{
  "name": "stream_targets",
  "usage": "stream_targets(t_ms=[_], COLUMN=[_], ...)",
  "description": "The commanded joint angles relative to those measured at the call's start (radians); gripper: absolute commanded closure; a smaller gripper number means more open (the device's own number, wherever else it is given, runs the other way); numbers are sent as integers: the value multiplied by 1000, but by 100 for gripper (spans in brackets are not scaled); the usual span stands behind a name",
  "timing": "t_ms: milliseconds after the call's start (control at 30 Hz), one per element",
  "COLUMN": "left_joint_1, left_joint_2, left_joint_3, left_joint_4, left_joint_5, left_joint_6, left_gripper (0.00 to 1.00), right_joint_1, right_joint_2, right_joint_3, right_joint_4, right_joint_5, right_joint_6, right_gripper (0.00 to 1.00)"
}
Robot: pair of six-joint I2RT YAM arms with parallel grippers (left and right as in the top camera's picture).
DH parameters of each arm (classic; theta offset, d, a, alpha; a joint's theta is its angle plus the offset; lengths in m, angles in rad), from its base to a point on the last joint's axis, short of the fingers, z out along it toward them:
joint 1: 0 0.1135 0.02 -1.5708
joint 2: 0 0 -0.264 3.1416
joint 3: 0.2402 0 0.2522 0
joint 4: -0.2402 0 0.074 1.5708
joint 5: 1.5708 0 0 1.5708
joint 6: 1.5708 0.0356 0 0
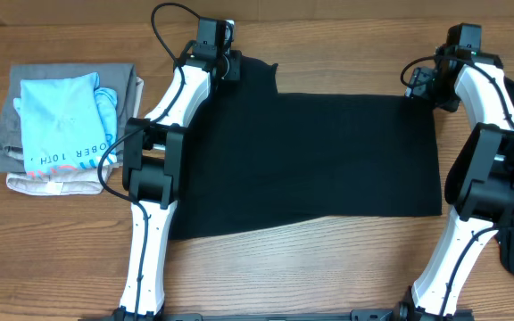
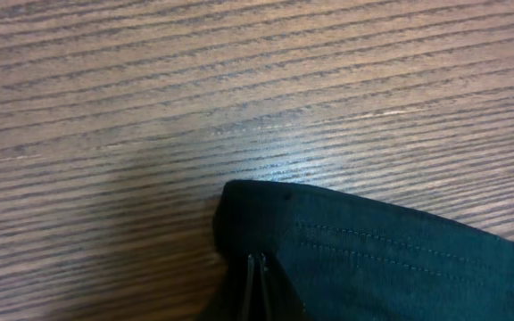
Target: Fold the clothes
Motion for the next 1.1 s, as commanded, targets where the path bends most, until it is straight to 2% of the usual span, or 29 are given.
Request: stream_targets(t_ms=[0,333,433,600,733,1067], left_joint_1=[-8,-6,-6,-5,-3,32], left_joint_2=[25,25,25,16,-22,-145], left_joint_3=[23,23,23,23,23,23], left_joint_4=[-6,-30,-31,-49,-101,-210], left_joint_5=[1,1,1,0,-3,-69], left_joint_6=[11,12,12,12,12,12], left_gripper=[96,96,96,96,96,96], right_joint_1=[1,1,1,1,1,1], right_joint_2=[6,7,8,8,8,8], right_joint_3=[-33,-135,-138,-138,-138,-135], right_joint_4=[23,178,179,181,193,203], right_joint_5=[19,26,25,25,25,10], right_joint_6=[-19,-19,-19,-19,-18,-19], right_gripper=[27,28,37,62,67,90])
